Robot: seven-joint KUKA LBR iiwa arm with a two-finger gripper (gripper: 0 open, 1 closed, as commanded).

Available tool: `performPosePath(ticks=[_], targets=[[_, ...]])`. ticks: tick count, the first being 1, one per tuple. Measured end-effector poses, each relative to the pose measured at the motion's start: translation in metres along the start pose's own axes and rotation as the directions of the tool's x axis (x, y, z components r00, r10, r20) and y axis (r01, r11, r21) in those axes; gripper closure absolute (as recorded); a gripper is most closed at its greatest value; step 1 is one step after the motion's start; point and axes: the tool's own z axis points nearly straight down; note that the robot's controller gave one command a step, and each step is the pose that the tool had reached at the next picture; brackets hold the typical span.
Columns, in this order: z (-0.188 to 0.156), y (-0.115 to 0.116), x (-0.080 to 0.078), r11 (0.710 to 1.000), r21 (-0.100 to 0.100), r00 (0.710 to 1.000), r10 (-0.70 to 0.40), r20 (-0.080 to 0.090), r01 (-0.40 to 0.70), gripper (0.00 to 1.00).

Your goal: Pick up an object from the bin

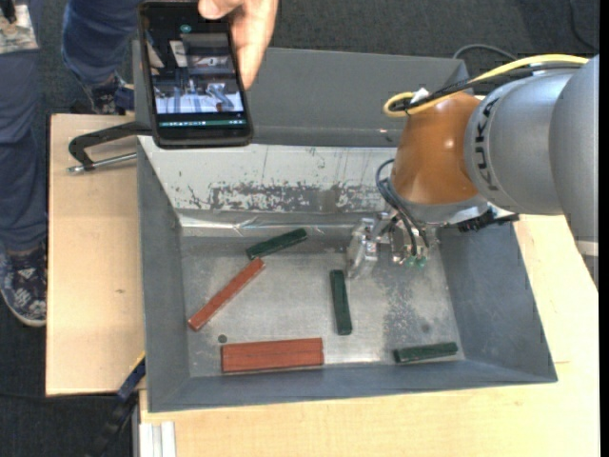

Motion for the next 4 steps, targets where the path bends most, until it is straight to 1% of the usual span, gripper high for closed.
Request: performPosePath(ticks=[1,2,3,4], targets=[[-0.002,0.0,0.0,1.0,0.0,1.0,0.0,0.0,0.0,1.0],[-0.013,0.0,0.002,1.0,0.0,1.0,0.0,-0.004,0.0,1.0],[-0.035,0.001,0.001,1.0,0.0,1.0,0.0,0.0,0.0,1.0],[-0.048,0.001,-0.002,1.0,-0.001,1.0,-0.001,0.01,0.001,1.0]])
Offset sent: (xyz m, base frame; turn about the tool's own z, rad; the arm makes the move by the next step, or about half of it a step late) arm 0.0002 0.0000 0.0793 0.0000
